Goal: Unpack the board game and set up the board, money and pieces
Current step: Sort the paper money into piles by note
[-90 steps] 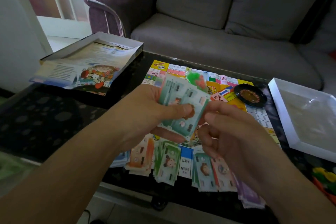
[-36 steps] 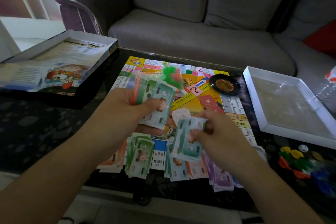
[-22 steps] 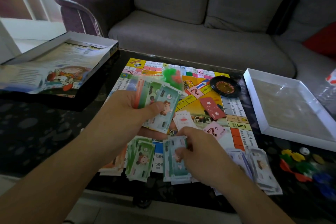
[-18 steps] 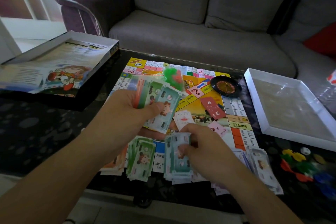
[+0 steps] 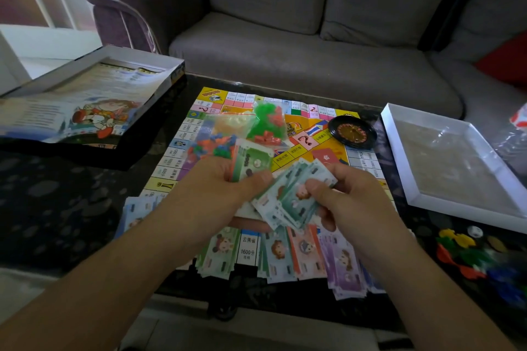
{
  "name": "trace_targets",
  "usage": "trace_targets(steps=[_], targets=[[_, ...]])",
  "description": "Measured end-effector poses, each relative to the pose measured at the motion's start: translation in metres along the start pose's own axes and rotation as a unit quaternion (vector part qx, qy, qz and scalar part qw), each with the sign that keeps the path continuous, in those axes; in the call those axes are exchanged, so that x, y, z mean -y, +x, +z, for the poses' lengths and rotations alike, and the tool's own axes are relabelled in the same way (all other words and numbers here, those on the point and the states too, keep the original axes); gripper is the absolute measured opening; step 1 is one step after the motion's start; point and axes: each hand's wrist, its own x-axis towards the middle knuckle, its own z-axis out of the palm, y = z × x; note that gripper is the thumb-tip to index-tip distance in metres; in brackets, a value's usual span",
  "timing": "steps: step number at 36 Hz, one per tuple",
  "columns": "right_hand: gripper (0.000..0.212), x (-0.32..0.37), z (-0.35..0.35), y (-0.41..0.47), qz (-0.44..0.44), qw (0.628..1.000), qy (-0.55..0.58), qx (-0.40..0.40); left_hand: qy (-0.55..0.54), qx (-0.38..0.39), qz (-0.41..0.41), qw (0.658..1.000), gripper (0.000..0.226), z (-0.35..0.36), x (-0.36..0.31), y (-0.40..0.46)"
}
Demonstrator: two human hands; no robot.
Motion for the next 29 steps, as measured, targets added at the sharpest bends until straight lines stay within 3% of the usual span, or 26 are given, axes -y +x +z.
trace_targets(steps=[3,8,15,22,29], targets=[[0.014,-0.004,-0.004,0.003,0.010,0.999,-0.035,0.009,-0.022,-0.075,-0.025,0.997,0.025,-0.007,-0.001,0.005],[0.009,0.001,0.006,-0.002,0.041,0.989,-0.069,0.122,-0.058,-0.117,-0.056,0.990,0.024,-0.016,-0.009,0.010],[0.013,-0.015,0.031,-0.002,0.019,0.960,-0.256,0.111,-0.047,-0.093,-0.040,0.994,0.020,-0.009,-0.012,0.005],[0.017,-0.025,0.047,-0.005,0.001,0.952,-0.291,0.095,-0.055,-0.064,-0.040,0.996,0.021,-0.009,-0.010,0.004],[0.027,-0.024,0.051,-0.010,-0.022,0.936,-0.336,0.100,-0.133,0.000,-0.051,0.990,0.023,-0.006,-0.012,0.004]])
